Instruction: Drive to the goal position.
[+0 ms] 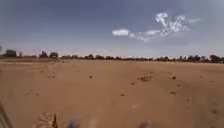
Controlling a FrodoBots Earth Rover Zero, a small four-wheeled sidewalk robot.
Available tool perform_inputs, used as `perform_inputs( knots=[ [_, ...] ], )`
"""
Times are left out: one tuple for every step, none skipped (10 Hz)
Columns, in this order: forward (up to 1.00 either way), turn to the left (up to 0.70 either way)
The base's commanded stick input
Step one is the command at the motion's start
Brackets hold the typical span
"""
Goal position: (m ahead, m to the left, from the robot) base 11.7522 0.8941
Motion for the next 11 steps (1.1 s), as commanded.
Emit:
perform_inputs(
  knots=[
    [0.70, 0.00],
    [0.70, 0.00],
    [0.70, 0.00],
    [0.70, 0.00],
    [0.70, 0.00],
    [0.70, 0.00],
    [0.70, 0.00],
    [0.70, 0.00],
    [0.70, 0.00],
    [0.70, 0.00],
    [0.70, 0.00]
  ],
)
